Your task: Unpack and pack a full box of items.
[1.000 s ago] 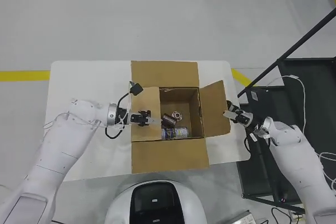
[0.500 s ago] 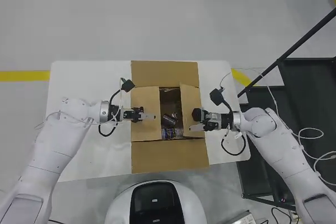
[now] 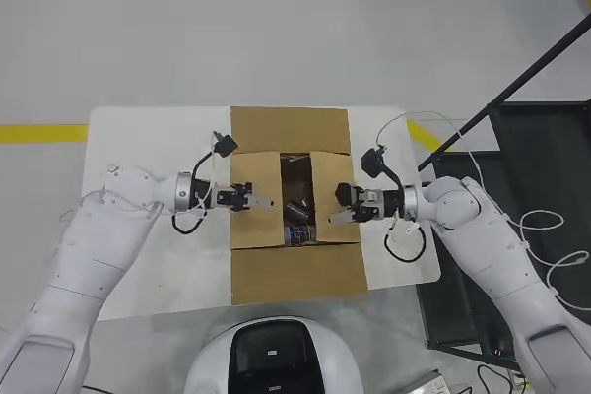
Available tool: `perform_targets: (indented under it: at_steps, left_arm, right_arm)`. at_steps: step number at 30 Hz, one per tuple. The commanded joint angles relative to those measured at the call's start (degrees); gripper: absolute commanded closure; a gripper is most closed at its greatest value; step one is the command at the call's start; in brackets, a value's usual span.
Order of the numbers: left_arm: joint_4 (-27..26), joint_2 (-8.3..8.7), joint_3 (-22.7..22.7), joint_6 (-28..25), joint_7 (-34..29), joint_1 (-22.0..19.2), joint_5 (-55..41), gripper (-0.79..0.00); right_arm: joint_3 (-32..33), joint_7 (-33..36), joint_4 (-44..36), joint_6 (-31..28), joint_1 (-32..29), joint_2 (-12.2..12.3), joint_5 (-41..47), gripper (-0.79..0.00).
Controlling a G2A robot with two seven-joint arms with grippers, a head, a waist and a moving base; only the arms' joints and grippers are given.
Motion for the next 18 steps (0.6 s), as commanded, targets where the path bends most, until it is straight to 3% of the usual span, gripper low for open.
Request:
perform_targets:
  at_steps: [1,8,14,18]
  left_arm:
    - [1.66,0.35,-1.76,-1.19,0.45,-0.94,-0.89,-0.785]
    - [7.90,0.96,-5.49,-6.46,7.60,-5.12,2.64,-0.785]
    - [13.31,-0.47,-2.54,-10.05,15.48,-8.88,7.45,-0.785]
    - [18.81,-1.78,-0.56,-12.37,22.74,-10.69,9.75,-0.785]
  right_arm:
    - [1.82,0.22,-0.97,-1.06,-1.70,0.81,6.09,-0.785]
    - [9.21,2.17,-5.31,0.90,-11.49,5.28,13.73,-0.785]
    - [12.47,4.29,-5.00,3.18,-18.65,7.02,20.26,-0.785]
    - [13.00,5.13,-5.05,3.86,-20.21,7.19,23.25,-0.785]
